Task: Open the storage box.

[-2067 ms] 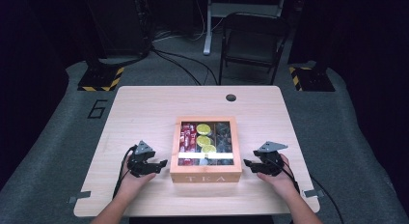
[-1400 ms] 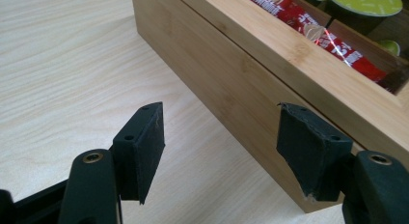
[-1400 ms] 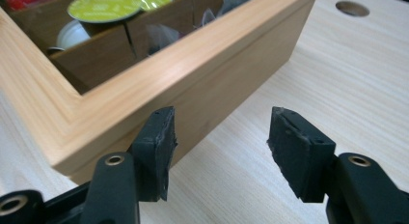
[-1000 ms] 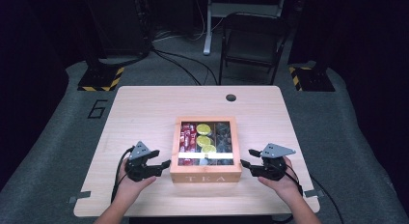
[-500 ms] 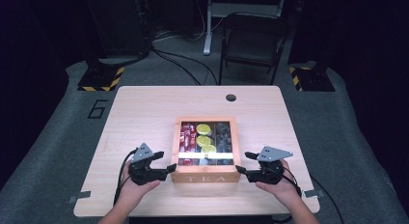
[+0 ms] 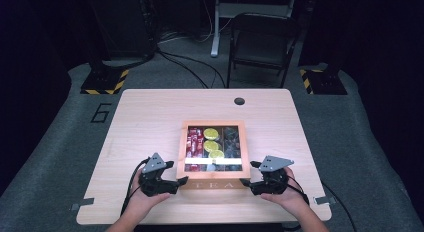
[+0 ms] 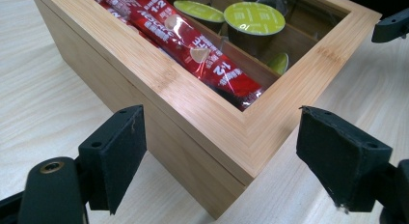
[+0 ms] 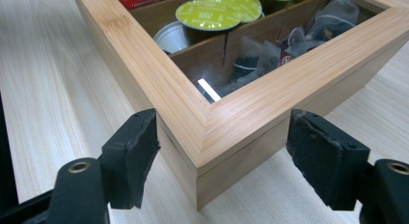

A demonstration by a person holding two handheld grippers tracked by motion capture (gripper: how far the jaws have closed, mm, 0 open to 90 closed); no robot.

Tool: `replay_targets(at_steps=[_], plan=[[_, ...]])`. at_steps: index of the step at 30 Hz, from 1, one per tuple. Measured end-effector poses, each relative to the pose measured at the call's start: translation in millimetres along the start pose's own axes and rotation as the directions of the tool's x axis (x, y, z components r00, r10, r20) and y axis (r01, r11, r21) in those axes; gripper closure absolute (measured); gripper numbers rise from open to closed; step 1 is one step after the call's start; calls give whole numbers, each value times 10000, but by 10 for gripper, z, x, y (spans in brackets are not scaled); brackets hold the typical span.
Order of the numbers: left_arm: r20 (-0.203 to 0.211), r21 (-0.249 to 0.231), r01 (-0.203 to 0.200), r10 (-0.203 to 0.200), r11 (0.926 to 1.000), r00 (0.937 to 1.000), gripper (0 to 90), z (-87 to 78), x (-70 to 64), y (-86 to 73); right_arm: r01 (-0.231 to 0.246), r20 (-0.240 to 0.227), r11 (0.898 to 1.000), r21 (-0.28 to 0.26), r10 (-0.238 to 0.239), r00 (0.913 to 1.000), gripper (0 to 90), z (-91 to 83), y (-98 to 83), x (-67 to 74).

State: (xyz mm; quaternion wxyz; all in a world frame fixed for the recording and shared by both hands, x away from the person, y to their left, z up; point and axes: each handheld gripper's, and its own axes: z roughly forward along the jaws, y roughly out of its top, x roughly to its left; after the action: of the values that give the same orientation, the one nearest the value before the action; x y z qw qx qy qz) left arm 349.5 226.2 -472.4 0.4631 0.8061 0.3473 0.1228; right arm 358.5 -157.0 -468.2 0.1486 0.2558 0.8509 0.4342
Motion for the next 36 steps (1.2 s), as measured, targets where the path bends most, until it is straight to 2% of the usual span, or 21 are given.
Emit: replay_targets(at_steps=[5,8,10,11,15,17,19,21,25,28,32,36], plan=[[-54,302,-206,207,9993,9998,182,55,-19,-44,2,15,9999,153,-2,10000,263,28,-19,9],[-161,517,-552,561,9971,9983,184,89,-54,-56,39,-12,9996,264,-39,10000,265,44,-30,6],[-127,627,-644,653,9959,9978,190,103,-66,-63,79,-33,9995,292,-78,10000,272,57,-37,5],[-25,705,-650,653,9954,9979,196,105,-67,-62,112,-55,9994,331,-110,9999,277,59,-41,3],[-151,645,-574,585,9963,9982,219,113,-74,-74,-35,-4,9995,330,35,10000,297,60,-50,-3],[-209,571,-485,498,9972,9985,248,104,-64,-75,49,-36,9994,352,-48,10000,298,59,-50,-10],[-81,670,-422,428,9969,9990,266,91,-55,-69,30,-50,9994,357,-28,10000,300,59,-50,-10],[-218,595,-400,413,9974,9989,269,97,-66,-71,-22,-113,9994,348,26,9999,304,60,-50,-14],[-266,750,-528,550,9958,9981,275,83,-85,-54,-8,-108,9991,433,13,9999,312,51,-44,-11],[-426,683,-599,629,9959,9971,275,88,-94,-51,-83,-97,9990,450,87,9999,317,46,-41,-4],[-419,706,-567,598,9959,9973,275,84,-98,-43,52,-56,9991,428,-50,10000,321,38,-38,-9],[-414,721,-549,580,9959,9975,276,77,-97,-33,-63,-62,9993,373,65,10000,322,32,-31,-5]])
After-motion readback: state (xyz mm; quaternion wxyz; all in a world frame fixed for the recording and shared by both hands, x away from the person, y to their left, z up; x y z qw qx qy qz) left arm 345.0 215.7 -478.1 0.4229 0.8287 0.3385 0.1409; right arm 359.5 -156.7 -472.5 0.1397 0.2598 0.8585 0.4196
